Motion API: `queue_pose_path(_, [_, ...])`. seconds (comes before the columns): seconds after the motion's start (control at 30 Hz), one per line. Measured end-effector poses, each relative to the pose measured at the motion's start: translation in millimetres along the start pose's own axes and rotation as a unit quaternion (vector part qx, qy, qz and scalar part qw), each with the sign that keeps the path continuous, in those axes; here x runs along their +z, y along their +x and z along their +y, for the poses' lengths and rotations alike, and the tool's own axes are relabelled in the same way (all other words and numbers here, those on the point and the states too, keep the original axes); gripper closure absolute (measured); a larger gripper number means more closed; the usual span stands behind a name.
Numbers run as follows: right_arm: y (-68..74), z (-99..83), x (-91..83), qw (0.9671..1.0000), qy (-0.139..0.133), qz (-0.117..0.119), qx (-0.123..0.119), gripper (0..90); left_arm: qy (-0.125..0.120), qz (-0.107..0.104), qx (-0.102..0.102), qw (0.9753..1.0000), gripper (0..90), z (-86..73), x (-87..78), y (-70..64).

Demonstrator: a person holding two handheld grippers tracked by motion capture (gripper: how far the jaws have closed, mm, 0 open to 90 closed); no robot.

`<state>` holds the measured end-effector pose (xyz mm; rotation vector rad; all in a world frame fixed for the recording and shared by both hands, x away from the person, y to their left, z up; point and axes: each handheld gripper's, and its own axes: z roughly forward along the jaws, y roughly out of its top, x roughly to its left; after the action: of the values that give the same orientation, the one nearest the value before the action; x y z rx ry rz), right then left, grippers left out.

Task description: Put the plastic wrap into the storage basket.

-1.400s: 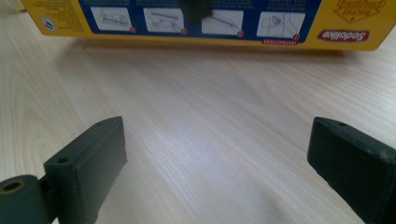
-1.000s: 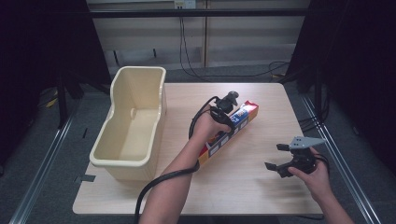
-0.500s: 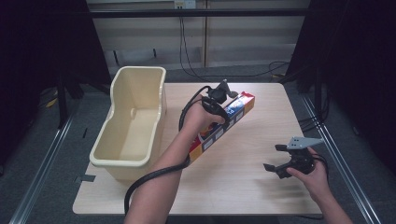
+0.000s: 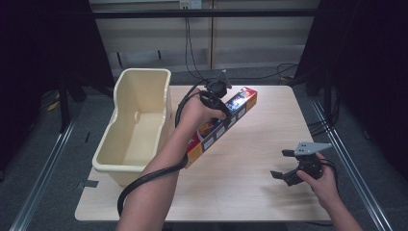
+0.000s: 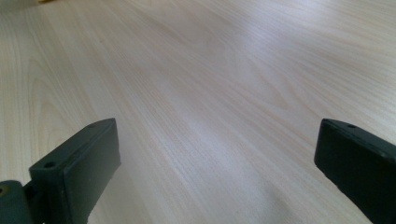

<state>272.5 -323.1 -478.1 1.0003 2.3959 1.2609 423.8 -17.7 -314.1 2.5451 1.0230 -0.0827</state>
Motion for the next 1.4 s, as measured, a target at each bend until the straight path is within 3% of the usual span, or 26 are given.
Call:
queue_pose_path(0.7, [1.1, 3.7, 4.0, 1.0000, 0.004, 0.003, -0.005, 0.0, -0.004, 0.023, -0.043, 0.9988, 40.8, -17.0, -54.8, 12.0])
queue_pose_path(1.4, [1.2, 9.6, 10.8, 0.9999, 0.004, 0.009, -0.012, 0.0, -0.008, 0.040, -0.105, 0.9937, 40.7, -43.8, -88.7, 33.0])
